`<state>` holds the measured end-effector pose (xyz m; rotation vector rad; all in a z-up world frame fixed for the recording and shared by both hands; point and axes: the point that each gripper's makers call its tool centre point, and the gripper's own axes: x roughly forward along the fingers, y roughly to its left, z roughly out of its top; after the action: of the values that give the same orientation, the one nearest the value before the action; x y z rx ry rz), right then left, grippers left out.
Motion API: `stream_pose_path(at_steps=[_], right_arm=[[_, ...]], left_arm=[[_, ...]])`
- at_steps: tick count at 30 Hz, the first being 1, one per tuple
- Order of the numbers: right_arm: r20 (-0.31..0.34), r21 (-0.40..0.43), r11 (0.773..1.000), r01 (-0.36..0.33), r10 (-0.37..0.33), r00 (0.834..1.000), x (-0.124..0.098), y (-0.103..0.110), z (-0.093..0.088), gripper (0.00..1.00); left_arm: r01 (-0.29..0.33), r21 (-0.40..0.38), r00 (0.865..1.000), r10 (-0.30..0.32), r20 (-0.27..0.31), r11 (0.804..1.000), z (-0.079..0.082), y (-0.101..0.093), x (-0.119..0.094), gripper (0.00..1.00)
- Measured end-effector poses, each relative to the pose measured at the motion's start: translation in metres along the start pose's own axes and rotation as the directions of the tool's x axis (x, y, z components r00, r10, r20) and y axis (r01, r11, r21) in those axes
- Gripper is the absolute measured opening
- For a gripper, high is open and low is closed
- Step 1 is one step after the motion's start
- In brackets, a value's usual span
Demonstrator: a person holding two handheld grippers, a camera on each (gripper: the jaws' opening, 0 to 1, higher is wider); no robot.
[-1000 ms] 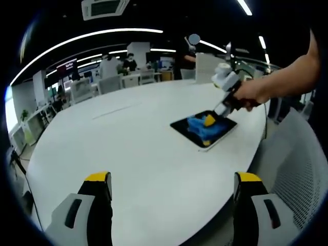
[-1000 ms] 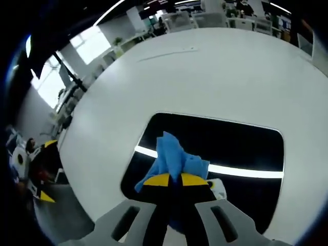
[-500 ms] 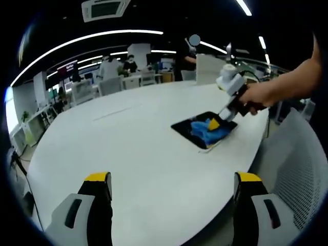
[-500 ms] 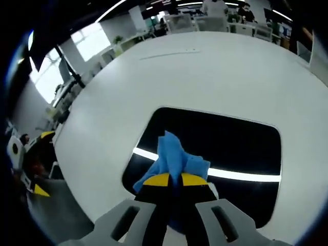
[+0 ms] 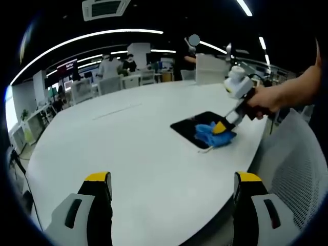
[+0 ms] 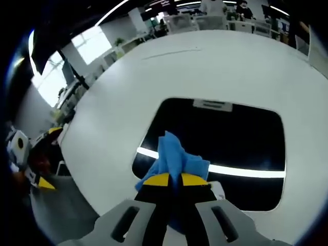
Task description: Wipe the mirror surface with the cleaning cloth until all visible marks leave the cleaned area.
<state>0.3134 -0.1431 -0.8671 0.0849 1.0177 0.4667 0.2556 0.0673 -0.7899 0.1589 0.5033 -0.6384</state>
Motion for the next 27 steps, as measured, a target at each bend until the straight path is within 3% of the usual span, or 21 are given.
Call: stream_pose_path(at_steps=[4, 22, 27], right_arm=[[0.015, -0.028, 1.0, 0.007, -0.007, 1.0, -0.001, 0.001, -0.001, 0.01], [-0.01, -0.012, 1.0, -0.024, 0.023, 1.0, -0.004, -0.007, -0.002, 0.01], [-0.012, 0.034, 0.999, -0.032, 0.032, 0.999, -0.008, -0.014, -0.003, 0.01]], left_arm=[[0.002, 0.007, 1.0, -0.002, 0.002, 1.0, 0.001, -0.001, 0.0, 0.99], [-0.012, 0.001, 1.0, 0.012, -0.003, 1.0, -0.001, 0.002, 0.0, 0.99], [-0.008, 0.004, 1.0, 0.008, -0.008, 1.0, -0.002, 0.001, 0.001, 0.99]])
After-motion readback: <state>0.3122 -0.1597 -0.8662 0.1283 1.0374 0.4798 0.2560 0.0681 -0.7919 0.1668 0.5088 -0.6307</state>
